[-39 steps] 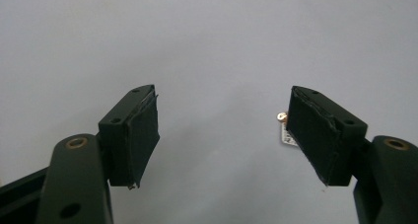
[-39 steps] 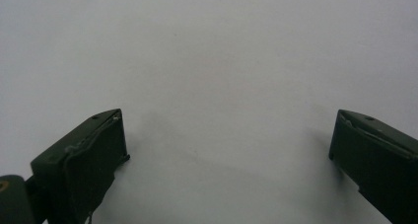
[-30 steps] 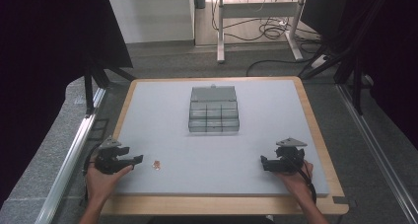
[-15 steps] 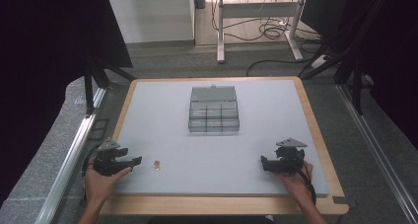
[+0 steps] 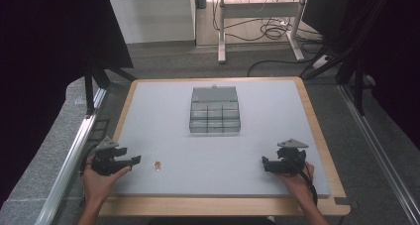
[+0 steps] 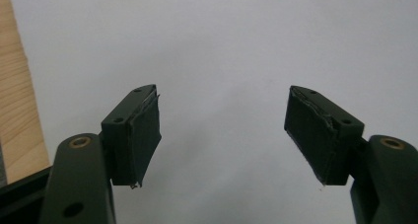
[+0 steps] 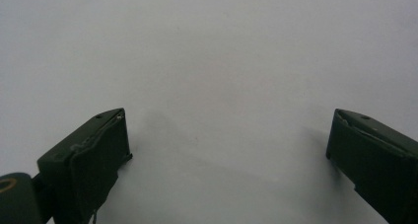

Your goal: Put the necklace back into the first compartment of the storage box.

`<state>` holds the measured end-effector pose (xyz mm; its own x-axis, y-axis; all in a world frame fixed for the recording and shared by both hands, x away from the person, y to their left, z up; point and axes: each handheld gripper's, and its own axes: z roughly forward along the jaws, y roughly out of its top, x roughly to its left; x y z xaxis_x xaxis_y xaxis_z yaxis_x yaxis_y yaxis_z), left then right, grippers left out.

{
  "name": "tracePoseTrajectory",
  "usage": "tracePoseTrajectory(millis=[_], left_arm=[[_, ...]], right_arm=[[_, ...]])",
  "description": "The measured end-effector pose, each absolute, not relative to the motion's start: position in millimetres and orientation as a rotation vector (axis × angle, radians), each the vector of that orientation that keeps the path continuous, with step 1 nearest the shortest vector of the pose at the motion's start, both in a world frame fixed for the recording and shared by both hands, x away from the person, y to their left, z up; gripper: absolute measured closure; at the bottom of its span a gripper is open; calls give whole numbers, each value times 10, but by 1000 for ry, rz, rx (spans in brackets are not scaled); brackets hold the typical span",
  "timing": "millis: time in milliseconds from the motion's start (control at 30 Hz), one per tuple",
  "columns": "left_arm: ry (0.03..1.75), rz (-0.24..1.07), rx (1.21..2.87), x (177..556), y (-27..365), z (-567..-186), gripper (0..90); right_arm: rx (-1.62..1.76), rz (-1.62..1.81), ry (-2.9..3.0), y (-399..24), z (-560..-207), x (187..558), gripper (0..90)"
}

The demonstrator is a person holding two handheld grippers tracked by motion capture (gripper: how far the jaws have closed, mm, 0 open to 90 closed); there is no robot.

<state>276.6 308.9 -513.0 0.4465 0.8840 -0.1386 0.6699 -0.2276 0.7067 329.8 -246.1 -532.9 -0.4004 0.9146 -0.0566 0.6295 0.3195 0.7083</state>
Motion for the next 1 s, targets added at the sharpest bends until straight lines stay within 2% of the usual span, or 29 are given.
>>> tracePoseTrajectory(millis=[667, 1000], left_arm=[[1165, 276, 2061, 2810, 2838, -4569, 394], [1129, 211, 2148, 2899, 2600, -4696, 468]], right_arm=[[1370, 833, 2125, -2449, -5331, 3283, 26], [1371, 834, 2125, -2450, -5331, 3284, 25]])
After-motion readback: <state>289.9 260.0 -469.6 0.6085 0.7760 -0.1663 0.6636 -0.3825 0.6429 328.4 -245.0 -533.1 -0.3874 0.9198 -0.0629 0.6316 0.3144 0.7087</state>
